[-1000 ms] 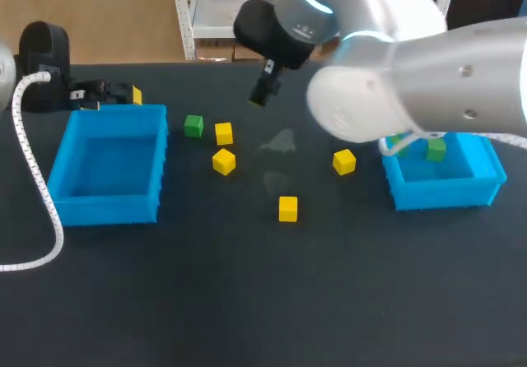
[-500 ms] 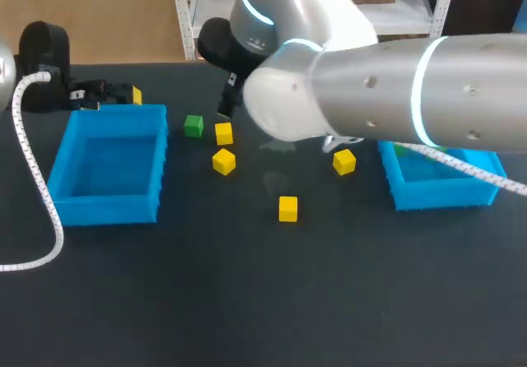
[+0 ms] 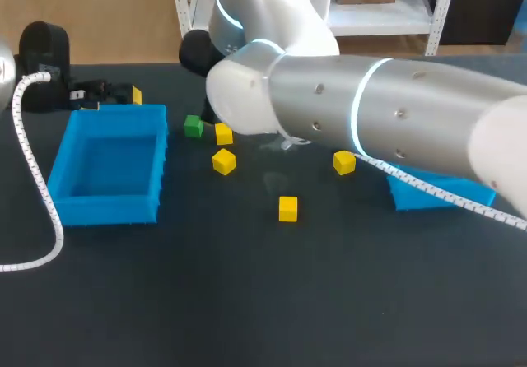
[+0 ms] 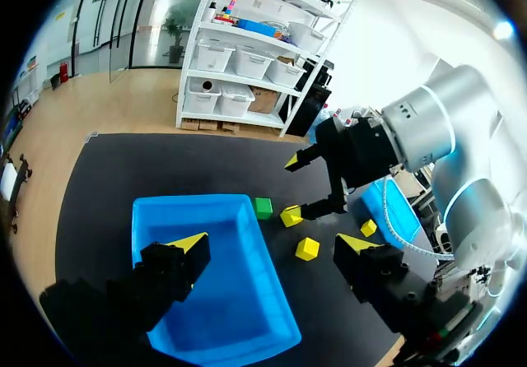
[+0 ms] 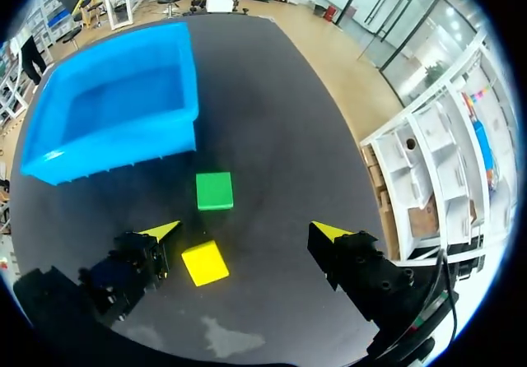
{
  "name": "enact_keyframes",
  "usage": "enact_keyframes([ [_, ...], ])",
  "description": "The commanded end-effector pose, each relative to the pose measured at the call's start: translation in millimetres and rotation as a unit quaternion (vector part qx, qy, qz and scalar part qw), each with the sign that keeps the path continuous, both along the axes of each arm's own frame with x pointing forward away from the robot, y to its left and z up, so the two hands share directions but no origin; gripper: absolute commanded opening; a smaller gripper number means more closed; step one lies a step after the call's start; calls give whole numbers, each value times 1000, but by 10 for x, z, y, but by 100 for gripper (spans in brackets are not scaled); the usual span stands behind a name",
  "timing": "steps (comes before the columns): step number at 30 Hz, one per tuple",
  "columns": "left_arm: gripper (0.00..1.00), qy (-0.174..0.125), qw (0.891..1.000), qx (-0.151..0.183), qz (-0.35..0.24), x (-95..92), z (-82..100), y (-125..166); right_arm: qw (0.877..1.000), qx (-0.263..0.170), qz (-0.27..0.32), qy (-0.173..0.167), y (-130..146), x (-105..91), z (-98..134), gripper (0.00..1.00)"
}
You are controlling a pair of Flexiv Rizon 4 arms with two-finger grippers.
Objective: Put the green cubes in the right bin and the yellow cubes in the left bin.
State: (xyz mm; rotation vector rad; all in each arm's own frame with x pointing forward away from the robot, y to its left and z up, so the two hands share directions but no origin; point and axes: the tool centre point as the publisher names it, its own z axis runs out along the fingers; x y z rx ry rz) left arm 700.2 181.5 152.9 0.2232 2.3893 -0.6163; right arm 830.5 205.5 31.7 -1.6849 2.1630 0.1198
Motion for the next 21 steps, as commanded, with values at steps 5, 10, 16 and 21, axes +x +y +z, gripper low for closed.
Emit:
enact_keyframes([
  [5, 100, -3, 1000, -5, -3, -6, -17, 23, 1000, 1, 10, 16, 109, 48, -62, 100],
  [10, 100, -3, 1000, -5, -3, -6, -17, 23, 1000, 3, 11, 22, 151, 17, -116, 100],
  [16, 100, -3, 1000, -5, -3, -6, -17, 23, 1000, 3, 13, 26, 208, -10, -141, 100],
  [21, 100, -3, 1000, -5, -3, -6, -17, 23, 999, 0, 17, 31, 268, -44, -211, 100],
])
